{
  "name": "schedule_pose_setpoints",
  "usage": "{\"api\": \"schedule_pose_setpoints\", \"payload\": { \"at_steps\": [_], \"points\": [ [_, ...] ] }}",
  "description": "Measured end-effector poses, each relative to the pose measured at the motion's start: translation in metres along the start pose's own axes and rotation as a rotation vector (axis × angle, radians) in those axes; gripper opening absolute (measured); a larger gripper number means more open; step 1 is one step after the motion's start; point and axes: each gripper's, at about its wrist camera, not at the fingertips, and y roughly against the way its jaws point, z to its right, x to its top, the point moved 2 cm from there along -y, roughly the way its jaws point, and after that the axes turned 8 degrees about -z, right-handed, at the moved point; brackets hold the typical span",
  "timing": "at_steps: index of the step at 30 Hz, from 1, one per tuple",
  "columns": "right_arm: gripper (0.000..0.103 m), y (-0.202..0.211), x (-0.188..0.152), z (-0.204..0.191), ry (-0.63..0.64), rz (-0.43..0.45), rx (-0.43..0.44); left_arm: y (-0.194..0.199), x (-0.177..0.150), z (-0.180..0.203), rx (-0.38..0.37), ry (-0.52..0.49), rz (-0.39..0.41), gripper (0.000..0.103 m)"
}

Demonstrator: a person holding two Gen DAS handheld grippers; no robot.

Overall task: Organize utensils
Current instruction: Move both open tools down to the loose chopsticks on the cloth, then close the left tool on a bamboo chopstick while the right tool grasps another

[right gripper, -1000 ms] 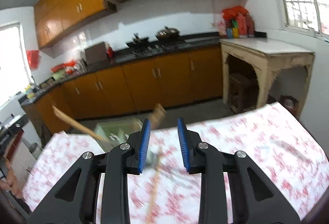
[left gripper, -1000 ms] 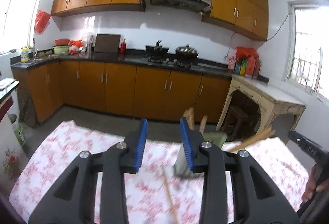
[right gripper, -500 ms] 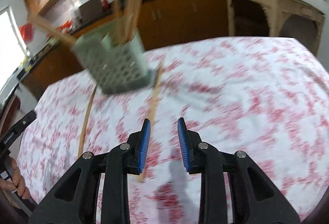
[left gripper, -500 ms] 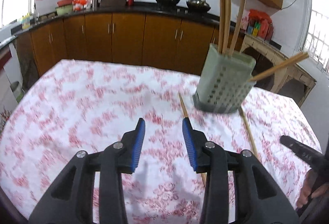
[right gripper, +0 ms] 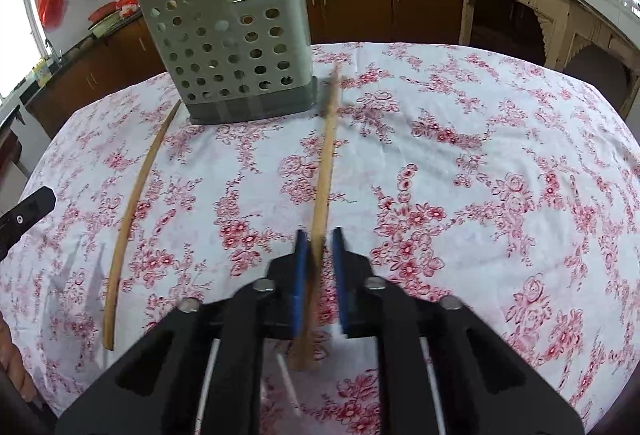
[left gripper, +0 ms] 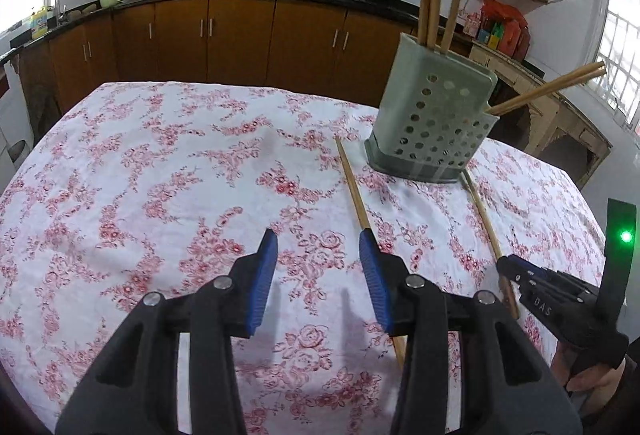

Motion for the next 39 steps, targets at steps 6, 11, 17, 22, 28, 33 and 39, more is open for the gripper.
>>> {"api": "schedule_pose_setpoints", "payload": {
  "at_steps": [6, 11, 17, 22, 28, 33, 39],
  "points": [
    [0.008, 0.000, 0.004, 0.017, -0.038, 0.010, -0.040, -0.009, -0.005, 0.018, -0.022, -0.044, -0.027, 0.043],
    [0.008, 0.003, 0.012, 0.064, -0.223, 0.016, -0.100, -0.020, -0.011, 0.032, -0.030, -0.085, -0.057, 0.042],
    [0.008, 0.006, 0.010, 0.077, -0.230, 0.019, -0.093, -0.040, -0.020, 0.046, -0.013, -0.133, -0.113, 0.032],
    [0.008, 0.005, 0.010, 0.077, -0.221, 0.019, -0.079, -0.052, -0.025, 0.051, 0.024, -0.150, -0.132, 0.010],
    [0.008, 0.001, 0.014, 0.065, -0.168, 0.011, -0.058, -0.064, -0.005, 0.034, 0.080, -0.127, -0.136, 0.008],
    [0.008, -0.002, 0.019, 0.053, -0.115, 0.009, -0.047, -0.072, 0.016, 0.004, 0.123, -0.103, -0.134, 0.008],
    [0.008, -0.004, 0.020, 0.044, -0.067, 0.020, -0.068, -0.070, 0.017, -0.007, 0.107, -0.097, -0.129, 0.010]
  ]
}}
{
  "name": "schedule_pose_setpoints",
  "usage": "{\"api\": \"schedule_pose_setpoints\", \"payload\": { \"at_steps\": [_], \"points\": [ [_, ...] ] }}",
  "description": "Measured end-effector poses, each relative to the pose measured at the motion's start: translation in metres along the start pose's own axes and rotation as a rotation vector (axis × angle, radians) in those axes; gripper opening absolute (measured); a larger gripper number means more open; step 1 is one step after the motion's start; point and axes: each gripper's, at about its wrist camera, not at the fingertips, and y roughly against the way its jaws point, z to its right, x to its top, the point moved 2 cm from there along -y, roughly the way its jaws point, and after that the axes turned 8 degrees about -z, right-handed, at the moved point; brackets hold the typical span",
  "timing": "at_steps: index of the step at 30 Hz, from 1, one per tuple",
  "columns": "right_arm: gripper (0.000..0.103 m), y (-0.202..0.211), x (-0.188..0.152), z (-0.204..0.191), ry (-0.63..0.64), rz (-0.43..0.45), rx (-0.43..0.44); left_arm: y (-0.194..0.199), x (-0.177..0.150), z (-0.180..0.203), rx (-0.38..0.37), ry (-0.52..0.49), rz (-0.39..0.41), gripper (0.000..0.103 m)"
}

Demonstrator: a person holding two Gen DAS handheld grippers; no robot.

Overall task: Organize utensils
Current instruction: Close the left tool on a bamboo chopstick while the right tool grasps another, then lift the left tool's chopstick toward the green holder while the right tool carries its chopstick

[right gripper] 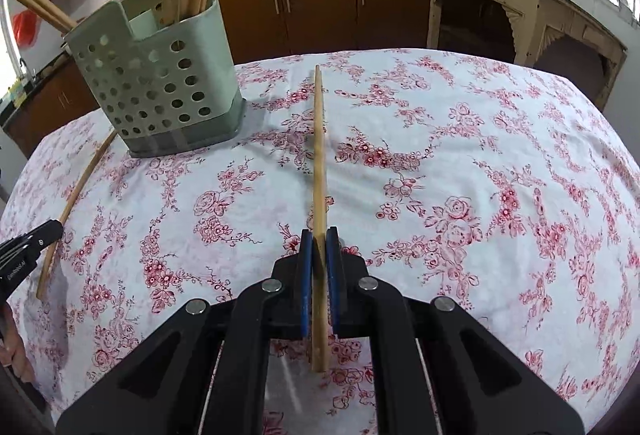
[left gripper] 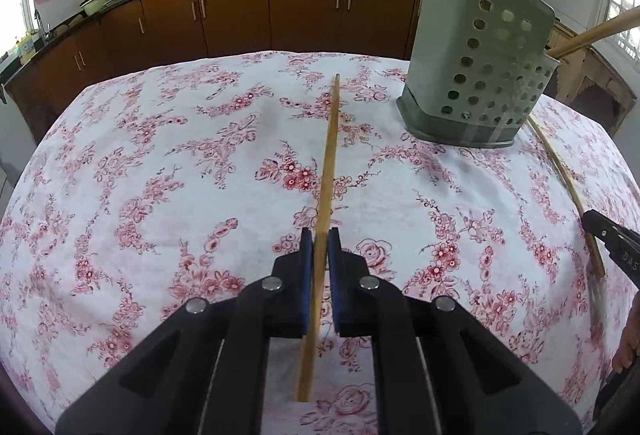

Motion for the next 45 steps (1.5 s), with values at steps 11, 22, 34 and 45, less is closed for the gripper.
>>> {"api": "schedule_pose_setpoints", "payload": {
  "at_steps": [11, 22, 34, 45],
  "points": [
    [0.008, 0.001, 0.000, 0.003, -0.010, -0.001, 0.016, 0.000, -0.001, -0.002, -0.022, 0.009, -0.001, 0.012],
    [0.008, 0.001, 0.000, 0.003, -0.012, -0.001, 0.018, 0.000, -0.001, 0.001, -0.028, 0.006, -0.001, 0.014],
    [0.008, 0.001, 0.000, 0.002, -0.013, -0.002, 0.018, 0.003, -0.009, 0.004, -0.009, -0.143, -0.005, 0.015],
    [0.008, 0.014, -0.011, 0.007, -0.024, 0.018, 0.044, 0.012, -0.021, 0.007, -0.018, -0.155, -0.017, 0.008]
  ]
}}
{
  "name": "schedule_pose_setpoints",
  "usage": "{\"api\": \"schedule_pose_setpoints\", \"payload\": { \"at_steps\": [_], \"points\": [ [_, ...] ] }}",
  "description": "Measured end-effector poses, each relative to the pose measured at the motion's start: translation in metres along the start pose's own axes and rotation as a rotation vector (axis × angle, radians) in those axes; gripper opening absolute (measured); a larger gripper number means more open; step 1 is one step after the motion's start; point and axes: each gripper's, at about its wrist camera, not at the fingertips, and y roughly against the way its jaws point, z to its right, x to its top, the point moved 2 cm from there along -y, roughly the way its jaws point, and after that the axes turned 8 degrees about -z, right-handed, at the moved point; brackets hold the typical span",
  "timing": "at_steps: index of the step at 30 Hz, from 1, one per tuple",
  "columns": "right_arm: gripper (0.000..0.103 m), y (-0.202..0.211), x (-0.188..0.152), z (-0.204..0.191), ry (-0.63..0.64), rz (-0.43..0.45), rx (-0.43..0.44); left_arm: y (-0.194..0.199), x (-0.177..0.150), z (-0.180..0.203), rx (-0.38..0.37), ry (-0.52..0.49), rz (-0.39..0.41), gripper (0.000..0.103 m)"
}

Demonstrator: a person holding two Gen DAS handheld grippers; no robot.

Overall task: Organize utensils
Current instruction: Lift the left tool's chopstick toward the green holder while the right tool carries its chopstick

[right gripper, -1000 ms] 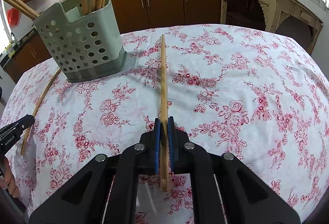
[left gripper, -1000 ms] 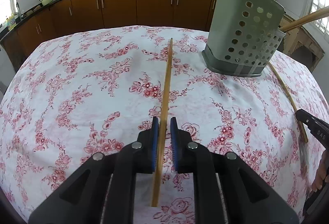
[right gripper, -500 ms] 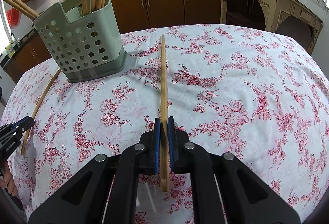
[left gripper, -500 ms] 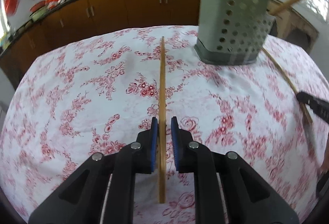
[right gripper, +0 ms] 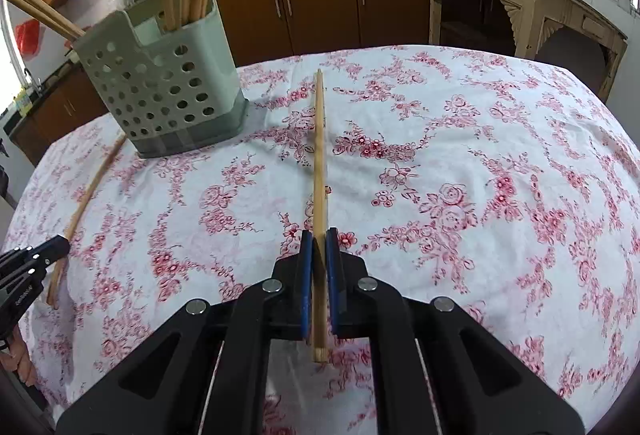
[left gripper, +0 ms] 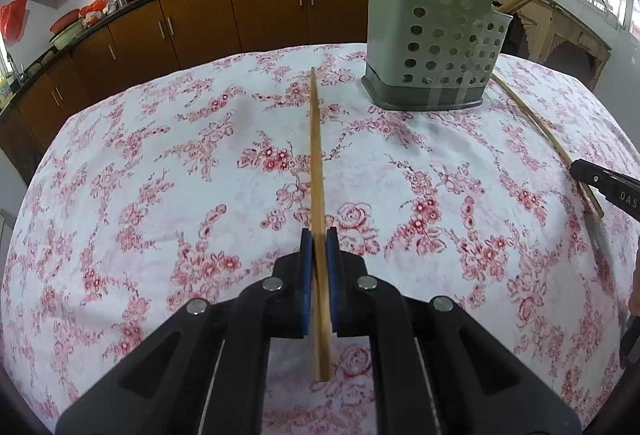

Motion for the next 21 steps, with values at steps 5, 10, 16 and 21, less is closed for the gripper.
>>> {"api": "schedule_pose_setpoints", "payload": {
  "at_steps": [5, 10, 16, 21],
  "points": [
    [0.008, 0.030, 0.002, 0.004, 0.001, 0.075, 0.009, 0.020, -0.002, -0.001, -0.010, -0.010, 0.034, 0.008],
    [0.008, 0.063, 0.010, 0.007, 0.012, 0.171, -0.002, 0.053, 0.004, -0.005, -0.028, -0.010, 0.111, 0.008],
    [0.008, 0.096, 0.023, 0.009, 0.016, 0.269, 0.001, 0.092, 0.017, -0.011, -0.078, 0.015, 0.217, 0.008],
    [0.008, 0.118, 0.032, 0.008, 0.016, 0.338, 0.020, 0.124, 0.029, -0.013, -0.122, 0.027, 0.327, 0.008]
  ]
}}
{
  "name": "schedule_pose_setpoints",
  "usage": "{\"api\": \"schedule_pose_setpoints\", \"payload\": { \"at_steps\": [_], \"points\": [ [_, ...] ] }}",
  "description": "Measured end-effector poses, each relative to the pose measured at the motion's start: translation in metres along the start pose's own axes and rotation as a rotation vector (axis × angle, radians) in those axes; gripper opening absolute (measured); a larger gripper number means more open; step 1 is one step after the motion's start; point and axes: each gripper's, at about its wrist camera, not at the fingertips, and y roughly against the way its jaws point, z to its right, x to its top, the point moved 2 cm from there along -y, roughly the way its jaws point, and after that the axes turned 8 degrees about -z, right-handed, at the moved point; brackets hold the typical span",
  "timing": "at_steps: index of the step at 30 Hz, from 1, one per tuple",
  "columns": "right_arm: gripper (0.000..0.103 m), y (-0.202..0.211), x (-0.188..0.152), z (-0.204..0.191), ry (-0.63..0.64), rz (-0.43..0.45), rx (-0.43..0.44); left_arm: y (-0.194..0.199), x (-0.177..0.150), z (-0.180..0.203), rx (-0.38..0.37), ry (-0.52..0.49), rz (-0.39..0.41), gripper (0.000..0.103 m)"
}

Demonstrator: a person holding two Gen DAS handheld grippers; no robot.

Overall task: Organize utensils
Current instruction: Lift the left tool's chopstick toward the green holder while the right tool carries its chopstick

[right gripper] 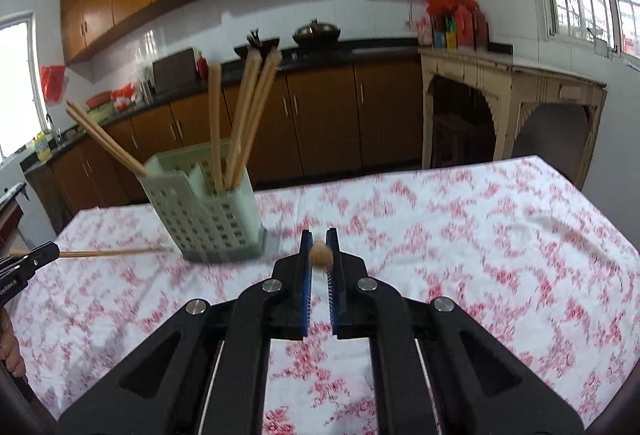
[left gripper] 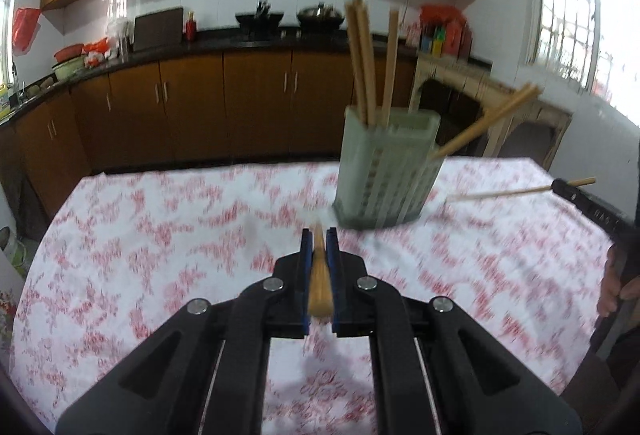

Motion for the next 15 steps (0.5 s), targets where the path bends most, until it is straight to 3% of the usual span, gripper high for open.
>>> {"api": "schedule_pose_setpoints", "payload": {
  "at_steps": [8, 15],
  "points": [
    [0.008, 0.022, 0.021, -0.013, 0.016, 0.080, 0.036, 0.017, 0.023, 0.009, -0.001, -0.010, 0.081, 0.008],
    [0.007, 0.028, 0.032, -0.019, 0.011, 0.096, 0.068, 0.025, 0.034, 0.013, -0.003, -0.008, 0.109, 0.008]
  ]
}}
